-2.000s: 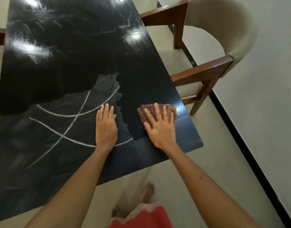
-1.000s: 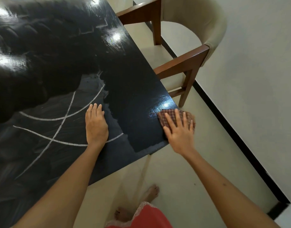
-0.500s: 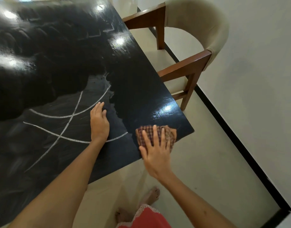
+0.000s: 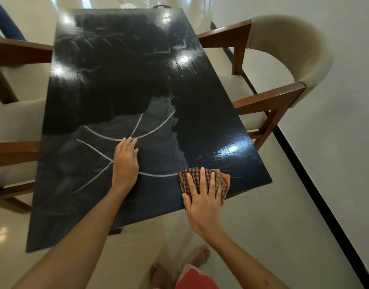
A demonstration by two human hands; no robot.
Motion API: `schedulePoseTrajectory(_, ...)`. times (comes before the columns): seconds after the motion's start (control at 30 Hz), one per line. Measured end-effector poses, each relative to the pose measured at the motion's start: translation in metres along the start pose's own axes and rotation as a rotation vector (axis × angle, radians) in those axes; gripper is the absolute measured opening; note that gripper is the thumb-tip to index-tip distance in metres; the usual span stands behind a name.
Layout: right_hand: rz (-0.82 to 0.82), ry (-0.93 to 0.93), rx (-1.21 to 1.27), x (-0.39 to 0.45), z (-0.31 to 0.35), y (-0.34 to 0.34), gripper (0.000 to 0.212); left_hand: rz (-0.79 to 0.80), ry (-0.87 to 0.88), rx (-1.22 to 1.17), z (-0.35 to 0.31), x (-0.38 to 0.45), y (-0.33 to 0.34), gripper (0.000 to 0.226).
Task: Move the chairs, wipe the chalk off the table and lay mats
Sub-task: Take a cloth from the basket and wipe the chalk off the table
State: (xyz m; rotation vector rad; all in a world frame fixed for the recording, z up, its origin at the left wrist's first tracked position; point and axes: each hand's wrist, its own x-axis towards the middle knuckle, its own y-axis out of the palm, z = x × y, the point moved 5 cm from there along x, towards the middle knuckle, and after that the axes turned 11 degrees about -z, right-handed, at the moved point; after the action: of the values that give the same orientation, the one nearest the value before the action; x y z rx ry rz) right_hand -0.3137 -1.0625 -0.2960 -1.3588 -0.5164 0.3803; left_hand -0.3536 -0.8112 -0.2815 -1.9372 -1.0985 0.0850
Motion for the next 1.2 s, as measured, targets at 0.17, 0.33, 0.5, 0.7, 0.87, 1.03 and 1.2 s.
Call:
schedulePoseTrajectory(0.17, 0.008, -0.050, 0.025, -0.008, 0.034, 0.000, 0.056, -0.006, 0.025, 0.108, 0.015, -0.010, -0.016, 0.036)
schedulePoseTrajectory(0.33, 0.039, -0.201, 0.124, -0.024, 0.094, 0.006, 0.056, -0.009, 0.027, 0.193, 0.030, -0.021, -0.025, 0.035)
schedulePoseTrajectory(0.5, 0.041, -0.291, 0.146, -0.024, 0.098, 0.011, 0.055, 0.012, 0.034, 0.239, 0.034, -0.027, -0.023, 0.036)
schedulePoseTrajectory(0.7, -0.027, -0.170, 0.030, 0.013, 0.064, 0.013, 0.055, 0.016, 0.047, 0.259, 0.039, -0.030, -0.029, 0.036)
schedulePoseTrajectory(0.87, -0.028, 0.000, -0.042, 0.042, 0.032, 0.016, 0.056, 0.019, 0.042, 0.236, 0.041, -0.031, -0.031, 0.036)
schedulePoseTrajectory(1.03, -0.035, 0.065, -0.011, 0.043, 0.045, 0.020, 0.056, 0.021, 0.036, 0.222, 0.039, -0.031, -0.031, 0.036)
schedulePoseTrajectory(1.2, -0.010, -0.056, 0.070, 0.042, 0.096, 0.020, 0.055, 0.007, 0.005, 0.168, 0.039, -0.032, -0.032, 0.038)
